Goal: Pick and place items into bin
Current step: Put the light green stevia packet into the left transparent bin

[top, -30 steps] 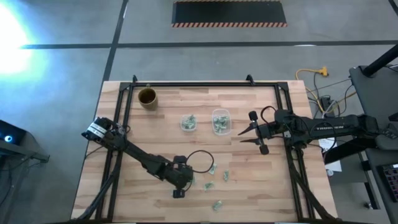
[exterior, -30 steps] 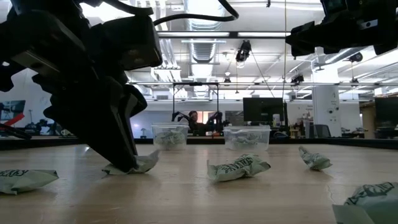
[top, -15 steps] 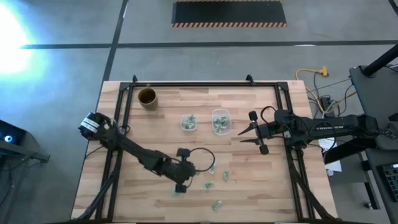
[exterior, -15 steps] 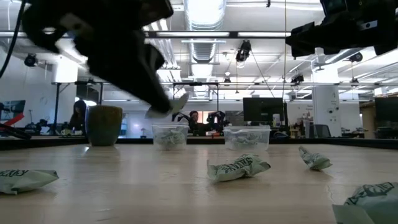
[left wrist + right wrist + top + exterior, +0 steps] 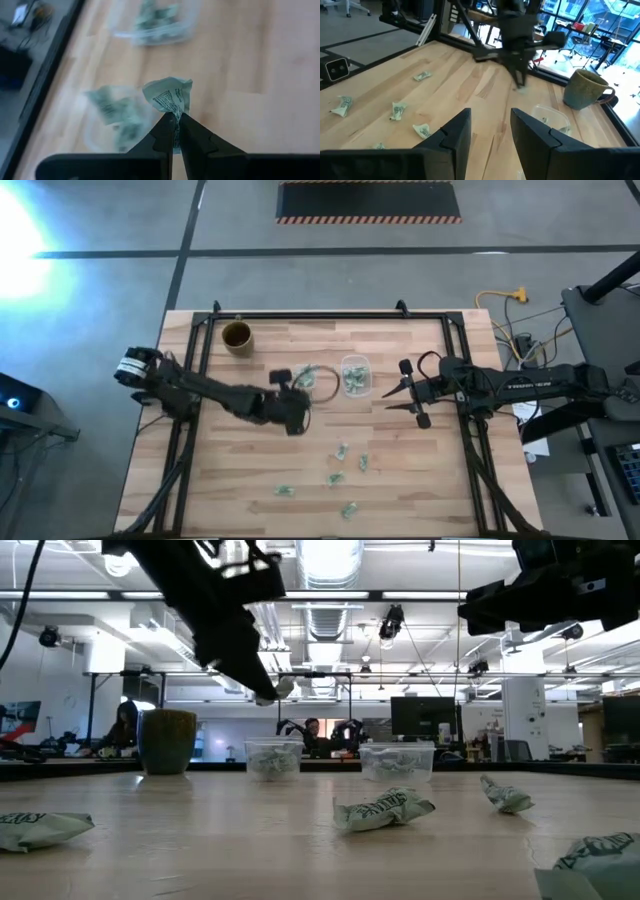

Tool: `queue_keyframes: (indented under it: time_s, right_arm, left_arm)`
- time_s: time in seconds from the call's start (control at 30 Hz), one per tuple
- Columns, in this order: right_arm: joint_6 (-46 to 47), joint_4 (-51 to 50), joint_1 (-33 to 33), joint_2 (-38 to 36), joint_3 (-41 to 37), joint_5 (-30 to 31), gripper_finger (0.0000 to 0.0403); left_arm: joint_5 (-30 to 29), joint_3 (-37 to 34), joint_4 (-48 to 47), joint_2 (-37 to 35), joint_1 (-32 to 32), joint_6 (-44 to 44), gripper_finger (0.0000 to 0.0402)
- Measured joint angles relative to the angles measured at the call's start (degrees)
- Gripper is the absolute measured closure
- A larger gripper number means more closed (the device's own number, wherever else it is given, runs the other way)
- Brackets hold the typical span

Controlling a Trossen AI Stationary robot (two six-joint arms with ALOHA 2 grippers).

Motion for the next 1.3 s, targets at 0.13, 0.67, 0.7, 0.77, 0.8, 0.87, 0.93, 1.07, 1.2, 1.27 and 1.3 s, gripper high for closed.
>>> queue_keyframes:
  time_s: [0.13,0.67,0.7,0.77,0.8,0.87,0.93,1.07,1.2,1.27,1.3]
  right_arm:
    - [-0.18,0.0,0.0,0.59,-0.04,0.29,0.0275]
    - [-1.03,0.02,0.0,1.31,-0.11,1.53,0.0275]
    - [-1.03,0.03,0.0,1.31,-0.11,1.53,0.0275]
    - [-1.03,-0.01,0.0,1.31,-0.11,1.52,0.0275]
    - [-1.03,0.04,0.0,1.31,-0.11,1.52,0.0275]
    - [-1.03,0.04,0.0,1.4,-0.11,1.52,0.0275]
    - [-1.03,0.03,0.0,1.39,-0.11,1.52,0.0275]
    - [-1.03,0.04,0.0,1.38,-0.11,1.52,0.0275]
    - [-1.03,0.04,0.0,1.38,-0.11,1.5,0.0275]
    - [-1.03,0.04,0.0,1.38,-0.11,1.5,0.0275]
    - [-1.03,0.04,0.0,1.38,-0.11,1.5,0.0275]
  left_arm:
    - [0.98,-0.04,-0.4,-0.78,5.26,1.76,0.0393]
    - [5.73,-0.04,0.86,2.0,14.7,4.91,0.0393]
    - [5.73,-0.04,1.06,2.17,14.72,4.91,0.0393]
    - [5.75,-0.04,1.4,2.39,14.68,4.94,0.0393]
    - [5.74,-0.04,1.41,2.5,14.68,4.95,0.0393]
    - [5.75,-0.04,1.41,2.67,14.68,5.88,0.0393]
    - [5.72,-0.04,1.41,2.73,14.68,6.43,0.0393]
    - [5.14,-0.04,1.43,2.73,14.68,6.53,0.0393]
    - [4.89,-0.04,1.45,2.73,14.68,7.92,0.0389]
    - [4.89,-0.04,1.45,2.73,14.68,8.0,0.0375]
    - [4.87,-0.04,1.45,2.73,14.68,8.05,0.0365]
